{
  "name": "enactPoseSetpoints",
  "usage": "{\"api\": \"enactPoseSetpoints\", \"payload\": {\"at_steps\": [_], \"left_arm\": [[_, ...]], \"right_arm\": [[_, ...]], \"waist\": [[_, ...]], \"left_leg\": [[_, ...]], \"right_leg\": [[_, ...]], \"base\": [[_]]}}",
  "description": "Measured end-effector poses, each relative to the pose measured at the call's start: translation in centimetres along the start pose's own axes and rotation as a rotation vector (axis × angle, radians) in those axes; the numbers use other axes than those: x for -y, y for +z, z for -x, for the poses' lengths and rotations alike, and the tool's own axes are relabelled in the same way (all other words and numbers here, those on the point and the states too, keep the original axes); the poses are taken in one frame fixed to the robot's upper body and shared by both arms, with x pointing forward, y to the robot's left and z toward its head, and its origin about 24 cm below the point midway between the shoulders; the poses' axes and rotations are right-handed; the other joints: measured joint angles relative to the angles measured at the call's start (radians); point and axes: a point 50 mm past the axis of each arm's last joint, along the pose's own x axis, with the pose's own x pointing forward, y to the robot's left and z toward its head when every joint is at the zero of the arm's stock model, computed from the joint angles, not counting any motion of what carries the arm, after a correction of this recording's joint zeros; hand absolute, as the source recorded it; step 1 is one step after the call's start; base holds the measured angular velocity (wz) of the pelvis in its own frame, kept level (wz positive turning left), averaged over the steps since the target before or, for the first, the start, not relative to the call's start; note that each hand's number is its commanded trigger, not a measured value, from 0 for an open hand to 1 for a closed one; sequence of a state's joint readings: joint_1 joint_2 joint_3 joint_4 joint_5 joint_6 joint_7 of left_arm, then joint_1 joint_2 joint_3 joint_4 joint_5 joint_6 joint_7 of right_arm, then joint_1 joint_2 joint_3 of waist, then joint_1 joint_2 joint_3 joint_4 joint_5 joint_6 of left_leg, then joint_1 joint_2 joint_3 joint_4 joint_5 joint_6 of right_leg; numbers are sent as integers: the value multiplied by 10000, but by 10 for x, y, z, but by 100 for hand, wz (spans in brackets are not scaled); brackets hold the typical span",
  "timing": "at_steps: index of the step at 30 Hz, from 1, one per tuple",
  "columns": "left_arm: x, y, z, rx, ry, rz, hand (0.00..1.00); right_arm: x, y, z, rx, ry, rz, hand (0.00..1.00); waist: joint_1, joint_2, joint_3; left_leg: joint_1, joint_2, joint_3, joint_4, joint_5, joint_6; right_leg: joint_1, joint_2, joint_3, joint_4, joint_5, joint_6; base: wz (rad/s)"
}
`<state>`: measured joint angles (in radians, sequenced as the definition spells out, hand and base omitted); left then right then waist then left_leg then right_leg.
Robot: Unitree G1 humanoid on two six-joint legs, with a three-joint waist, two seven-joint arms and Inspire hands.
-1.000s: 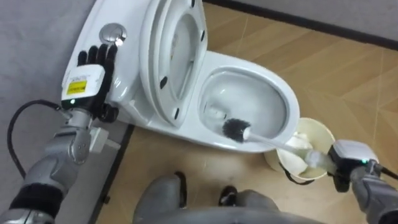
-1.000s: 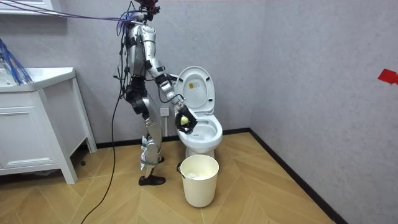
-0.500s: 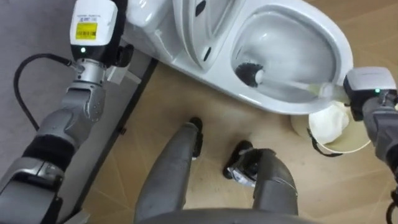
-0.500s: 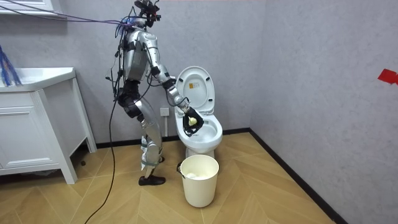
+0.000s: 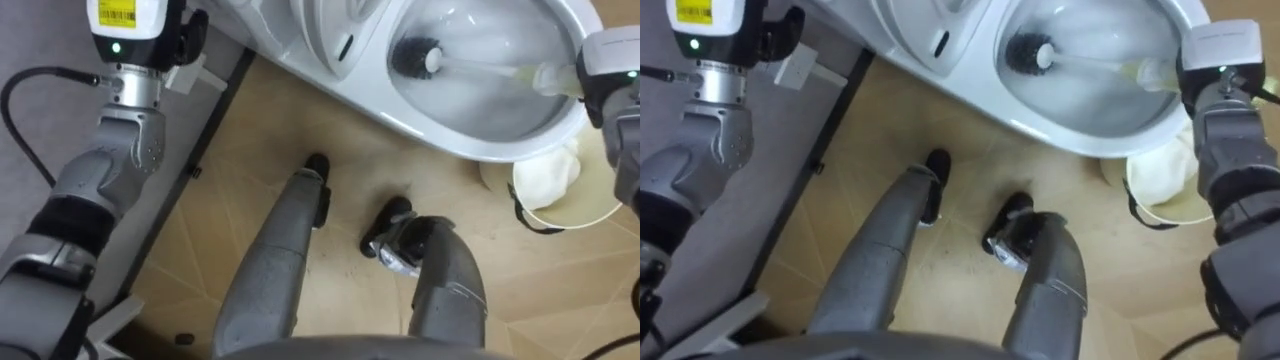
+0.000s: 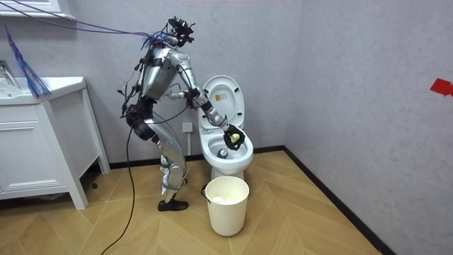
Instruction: Brush toilet
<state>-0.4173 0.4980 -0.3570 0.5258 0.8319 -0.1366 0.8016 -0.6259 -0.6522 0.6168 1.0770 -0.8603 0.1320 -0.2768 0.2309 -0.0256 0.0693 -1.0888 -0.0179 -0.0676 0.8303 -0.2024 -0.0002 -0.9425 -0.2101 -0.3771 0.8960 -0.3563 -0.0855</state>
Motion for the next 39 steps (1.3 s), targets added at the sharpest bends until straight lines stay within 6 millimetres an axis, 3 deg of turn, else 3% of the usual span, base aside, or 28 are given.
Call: {"api": "enactPoseSetpoints", "payload": {"at_steps": [10,15,20,26,28,30,32,33,35,39], "left_arm": [[-6,2,-8,207,154,-280,0],[-11,4,-12,131,497,-419,0],[-13,3,-14,106,623,-522,0],[-11,3,-12,60,540,-614,0],[-10,3,-11,35,456,-659,0],[-7,6,-10,33,221,-650,0],[-4,7,-8,59,-35,-667,0],[-2,7,-6,31,-207,-649,0],[0,7,-3,8,-456,-641,0],[6,5,9,-179,-802,-643,0]], "right_arm": [[-14,-18,2,-1618,1041,-3484,100],[-25,-24,6,-2581,1484,-5786,100],[-25,-21,6,-2544,1468,-6162,100],[-22,-20,5,-2120,1314,-5001,100],[-19,-18,4,-1873,1217,-4389,100],[-16,-16,3,-1544,1142,-3079,100],[-18,-13,3,-1272,1319,-2081,100],[-19,-12,4,-1136,1373,-1441,100],[-24,-12,7,-1244,1491,-952,100],[-35,1,15,-858,1504,-227,100]], "waist": [[-67,-8,57],[-111,13,86],[-293,19,89],[-401,53,105],[-368,148,149],[-207,412,154],[10,524,133],[112,749,132],[209,931,91],[174,1225,23]], "left_leg": [[-193,-217,9,70,21,26],[-454,-280,-48,260,22,14],[-526,-341,-55,346,26,23],[-458,-463,-36,401,42,86],[-367,-468,-39,395,35,99],[-283,-415,-45,391,8,134],[-168,-350,77,331,-17,163],[-85,-293,93,322,-41,187],[44,-303,138,228,-51,192],[334,-239,67,22,-80,140]], "right_leg": [[-294,-340,20,440,-200,2],[-514,-330,37,636,-304,-4],[-579,-418,26,744,-311,5],[-520,-574,25,861,-352,53],[-410,-592,9,839,-357,64],[-318,-501,41,728,-321,128],[-307,-480,183,691,-297,161],[-182,-450,138,599,-280,154],[-92,-371,195,532,-271,179],[290,-153,98,166,-247,202]], "base": [[7],[4],[2],[3],[0],[-6],[-15],[-13],[-5],[0]]}}
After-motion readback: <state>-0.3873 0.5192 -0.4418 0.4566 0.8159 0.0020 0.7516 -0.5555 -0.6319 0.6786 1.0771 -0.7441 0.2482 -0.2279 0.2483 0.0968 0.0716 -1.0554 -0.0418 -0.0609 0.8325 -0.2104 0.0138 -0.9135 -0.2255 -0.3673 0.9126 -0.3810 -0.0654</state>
